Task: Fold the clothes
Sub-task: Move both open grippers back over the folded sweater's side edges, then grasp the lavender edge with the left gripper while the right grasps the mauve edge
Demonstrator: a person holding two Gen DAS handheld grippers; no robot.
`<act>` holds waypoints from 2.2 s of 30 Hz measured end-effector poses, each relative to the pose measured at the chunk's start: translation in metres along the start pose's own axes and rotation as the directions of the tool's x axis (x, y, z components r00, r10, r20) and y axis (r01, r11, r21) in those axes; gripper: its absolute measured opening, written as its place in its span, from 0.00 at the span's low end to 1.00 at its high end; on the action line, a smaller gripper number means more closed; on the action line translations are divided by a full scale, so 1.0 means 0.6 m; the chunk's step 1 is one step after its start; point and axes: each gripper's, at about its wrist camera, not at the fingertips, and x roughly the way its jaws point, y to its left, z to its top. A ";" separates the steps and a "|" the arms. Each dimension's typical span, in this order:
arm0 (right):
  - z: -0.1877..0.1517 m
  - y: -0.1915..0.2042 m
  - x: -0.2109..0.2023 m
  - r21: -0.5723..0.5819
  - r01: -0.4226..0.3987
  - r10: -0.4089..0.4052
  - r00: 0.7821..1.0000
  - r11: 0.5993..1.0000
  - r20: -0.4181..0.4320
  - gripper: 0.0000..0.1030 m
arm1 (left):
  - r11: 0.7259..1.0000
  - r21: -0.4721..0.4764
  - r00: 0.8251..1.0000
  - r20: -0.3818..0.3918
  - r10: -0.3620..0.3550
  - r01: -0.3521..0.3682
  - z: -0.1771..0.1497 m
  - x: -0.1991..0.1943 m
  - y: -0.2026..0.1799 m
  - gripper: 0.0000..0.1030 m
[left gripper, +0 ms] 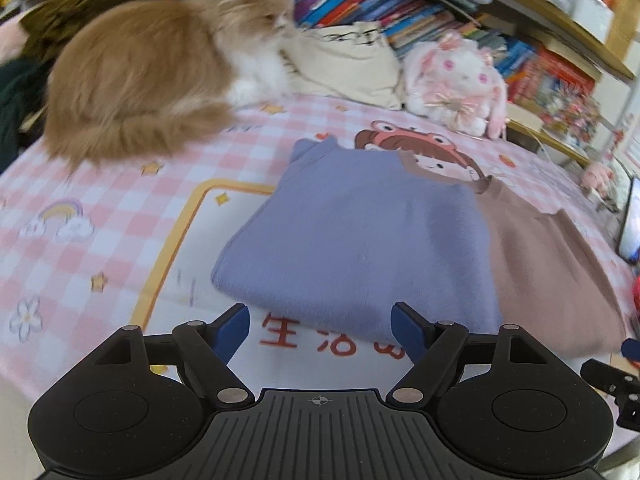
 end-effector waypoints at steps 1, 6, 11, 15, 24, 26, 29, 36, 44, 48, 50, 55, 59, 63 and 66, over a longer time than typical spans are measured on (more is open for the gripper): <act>0.002 -0.004 0.002 -0.013 -0.005 0.005 1.000 1.000 -0.001 0.78 | 1.000 -0.017 1.000 0.000 0.000 0.000 -0.002 -0.001 -0.001 0.78; 0.018 -0.031 0.019 -0.079 -0.029 0.028 1.000 0.996 -0.010 0.78 | 0.997 -0.071 1.000 0.000 0.011 -0.011 -0.011 -0.002 -0.014 0.78; 0.034 -0.050 0.034 -0.158 -0.081 0.081 0.997 0.984 -0.009 0.79 | 0.986 -0.153 0.998 -0.023 0.058 -0.060 -0.018 0.001 -0.026 0.78; 0.045 -0.061 0.044 -0.227 -0.139 0.141 0.990 0.964 -0.005 0.78 | 0.971 -0.214 0.994 -0.049 0.101 -0.109 -0.028 0.003 -0.036 0.78; 0.058 -0.093 0.059 -0.314 -0.259 0.270 0.963 0.914 -0.008 0.79 | 0.865 -0.498 0.998 -0.059 0.036 -0.060 -0.052 0.002 -0.023 0.75; 0.058 -0.105 0.063 -0.312 -0.275 0.286 0.958 0.910 -0.010 0.79 | 0.813 -0.581 0.999 -0.034 0.011 -0.029 -0.055 0.005 -0.016 0.75; 0.059 -0.123 0.067 -0.305 -0.295 0.307 0.952 0.906 -0.011 0.78 | 0.737 -0.676 1.000 0.006 0.014 -0.006 -0.056 0.010 -0.005 0.73; 0.060 -0.159 0.066 -0.298 -0.355 0.370 0.929 0.886 -0.008 0.78 | 0.550 -0.833 0.993 0.104 0.048 0.061 -0.056 0.028 0.031 0.65; 0.062 -0.201 0.081 -0.213 -0.348 0.353 0.936 0.913 -0.015 0.53 | 0.451 -0.888 0.987 0.139 0.085 0.086 -0.045 0.048 0.066 0.50; 0.056 -0.215 0.109 -0.127 -0.381 0.370 0.923 0.916 -0.105 0.31 | 0.476 -0.876 0.987 0.138 0.088 0.080 -0.038 0.054 0.072 0.41; 0.056 -0.216 0.111 -0.107 -0.395 0.383 0.916 0.912 -0.115 0.27 | 0.469 -0.880 0.987 0.132 0.087 0.076 -0.041 0.056 0.077 0.31; 0.055 -0.209 0.116 -0.104 -0.398 0.386 0.914 0.911 -0.122 0.27 | 0.500 -0.865 0.992 0.092 0.087 0.036 -0.031 0.053 0.075 0.27; 0.054 -0.207 0.118 -0.114 -0.393 0.380 0.917 0.912 -0.117 0.27 | 0.700 -0.701 0.975 0.220 0.037 0.132 0.005 0.018 0.024 0.19; 0.054 -0.202 0.117 -0.115 -0.382 0.369 0.922 0.917 -0.117 0.27 | 0.789 -0.580 0.969 0.235 -0.075 0.202 0.021 0.015 0.008 0.26; 0.055 -0.202 0.118 -0.108 -0.377 0.365 0.924 0.920 -0.117 0.27 | 0.746 -0.657 0.989 0.148 -0.014 0.109 0.013 0.044 0.036 0.35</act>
